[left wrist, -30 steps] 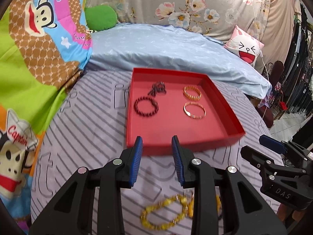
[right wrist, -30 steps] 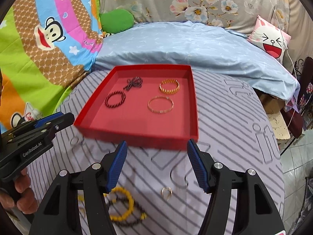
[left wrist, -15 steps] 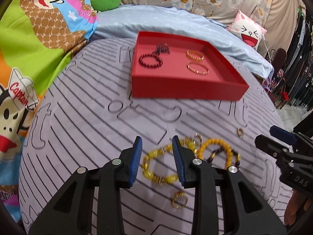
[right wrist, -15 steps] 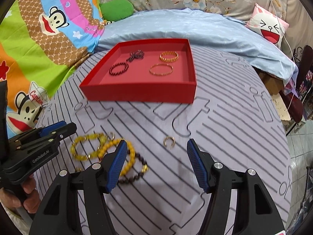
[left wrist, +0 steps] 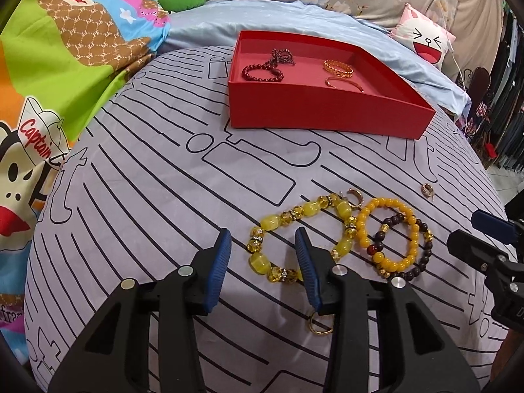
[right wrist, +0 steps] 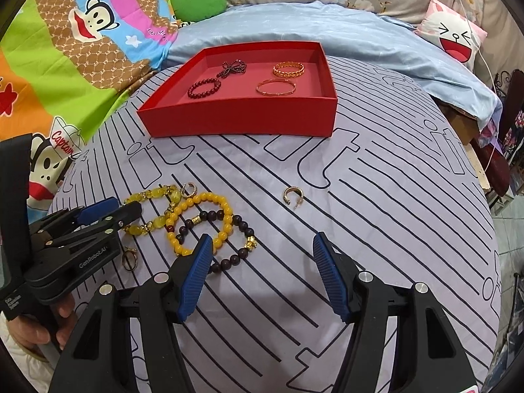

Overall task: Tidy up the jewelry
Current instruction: 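Grasp the yellow crystal bracelet with the left tool while the right tool grasps the amber-and-dark bead bracelet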

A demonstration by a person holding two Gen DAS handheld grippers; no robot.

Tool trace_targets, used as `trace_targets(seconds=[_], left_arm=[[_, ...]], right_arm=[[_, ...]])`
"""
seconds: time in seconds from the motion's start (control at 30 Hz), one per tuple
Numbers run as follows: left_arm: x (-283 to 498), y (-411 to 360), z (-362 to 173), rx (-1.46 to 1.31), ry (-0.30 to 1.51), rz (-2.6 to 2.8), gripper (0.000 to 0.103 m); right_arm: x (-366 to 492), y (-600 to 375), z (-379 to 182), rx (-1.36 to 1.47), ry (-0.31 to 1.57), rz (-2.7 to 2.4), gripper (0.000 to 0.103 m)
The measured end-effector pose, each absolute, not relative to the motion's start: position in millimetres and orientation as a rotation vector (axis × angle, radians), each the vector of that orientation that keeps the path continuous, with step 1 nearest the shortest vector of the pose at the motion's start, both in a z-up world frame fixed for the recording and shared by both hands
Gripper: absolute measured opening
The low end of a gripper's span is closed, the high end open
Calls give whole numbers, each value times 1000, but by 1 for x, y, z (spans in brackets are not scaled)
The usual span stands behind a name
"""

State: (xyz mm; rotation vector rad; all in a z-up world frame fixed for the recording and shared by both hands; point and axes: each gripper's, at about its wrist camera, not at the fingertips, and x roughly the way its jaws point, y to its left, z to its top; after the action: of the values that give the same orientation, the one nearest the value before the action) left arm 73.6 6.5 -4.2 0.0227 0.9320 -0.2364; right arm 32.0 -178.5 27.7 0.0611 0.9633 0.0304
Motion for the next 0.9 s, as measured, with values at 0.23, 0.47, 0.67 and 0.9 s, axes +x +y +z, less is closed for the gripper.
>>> trace_targets(seconds=[0.23,0.47,0.67,0.9], left_arm=[[72,0,-5,53,911,-233,26],[69,2,-5,43,906,-231,9],[64,-1,-7,64,890,-223,9],[63,-2,-7,68,882,-221,9]], right_arm=[[34,-175,23,56,969,35,61],[40,-170,19,48,977,45,61],[50,-166,14,45,977,52,59],[66,-159,10,36,979,66,49]])
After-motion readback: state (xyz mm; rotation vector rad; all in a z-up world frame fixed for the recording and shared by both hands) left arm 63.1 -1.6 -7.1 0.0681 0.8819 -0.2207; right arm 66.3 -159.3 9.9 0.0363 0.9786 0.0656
